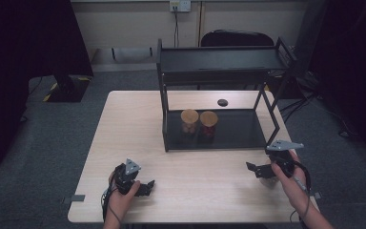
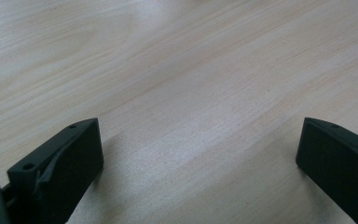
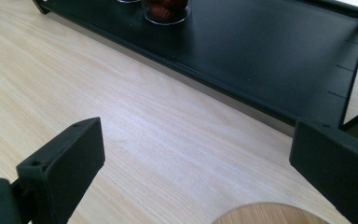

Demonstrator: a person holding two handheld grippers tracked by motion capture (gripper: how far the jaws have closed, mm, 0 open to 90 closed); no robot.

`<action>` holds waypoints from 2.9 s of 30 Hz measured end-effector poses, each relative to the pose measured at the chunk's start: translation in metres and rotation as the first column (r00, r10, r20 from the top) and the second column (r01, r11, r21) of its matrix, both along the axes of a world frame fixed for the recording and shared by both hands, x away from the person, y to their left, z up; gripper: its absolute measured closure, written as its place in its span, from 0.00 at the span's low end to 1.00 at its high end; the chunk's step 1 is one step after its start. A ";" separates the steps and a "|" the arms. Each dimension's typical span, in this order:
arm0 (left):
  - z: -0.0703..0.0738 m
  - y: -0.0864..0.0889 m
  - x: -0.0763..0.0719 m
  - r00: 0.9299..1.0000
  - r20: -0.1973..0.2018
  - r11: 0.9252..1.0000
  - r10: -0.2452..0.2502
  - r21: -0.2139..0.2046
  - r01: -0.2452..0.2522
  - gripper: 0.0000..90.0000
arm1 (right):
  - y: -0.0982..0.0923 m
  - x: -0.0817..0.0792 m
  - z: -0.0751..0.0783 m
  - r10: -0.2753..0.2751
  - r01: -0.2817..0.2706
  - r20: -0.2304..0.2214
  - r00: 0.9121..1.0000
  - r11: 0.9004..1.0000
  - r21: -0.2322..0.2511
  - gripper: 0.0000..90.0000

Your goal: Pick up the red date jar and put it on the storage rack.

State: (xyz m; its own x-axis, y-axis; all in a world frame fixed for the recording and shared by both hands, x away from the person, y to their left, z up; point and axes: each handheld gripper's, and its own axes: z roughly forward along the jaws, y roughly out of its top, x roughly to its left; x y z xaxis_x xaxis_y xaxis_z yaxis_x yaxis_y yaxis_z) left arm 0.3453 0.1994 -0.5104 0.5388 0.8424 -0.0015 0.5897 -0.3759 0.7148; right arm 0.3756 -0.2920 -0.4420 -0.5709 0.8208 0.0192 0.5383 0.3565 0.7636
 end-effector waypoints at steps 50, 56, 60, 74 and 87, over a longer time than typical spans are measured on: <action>0.000 0.000 0.000 1.000 0.000 1.000 0.000 0.000 0.000 0.00 | -0.047 -0.029 -0.021 -0.025 0.025 -0.002 1.000 1.000 -0.006 0.03; 0.000 0.000 0.000 1.000 0.000 1.000 -0.001 0.001 0.001 0.00 | -0.050 -0.032 -0.025 -0.026 0.026 0.002 1.000 1.000 0.003 0.03; 0.000 0.000 0.000 1.000 0.000 1.000 -0.001 0.001 0.001 0.00 | -0.052 -0.034 -0.029 -0.025 0.025 0.000 1.000 1.000 0.005 0.02; 0.000 0.000 0.000 1.000 0.000 1.000 -0.001 0.001 0.001 0.00 | -0.059 -0.040 -0.044 -0.031 0.031 -0.019 0.999 0.999 0.040 0.02; 0.000 0.000 0.000 1.000 -0.001 1.000 -0.001 0.001 0.001 0.00 | -0.062 -0.042 -0.050 -0.021 0.022 -0.025 0.999 0.999 0.047 0.02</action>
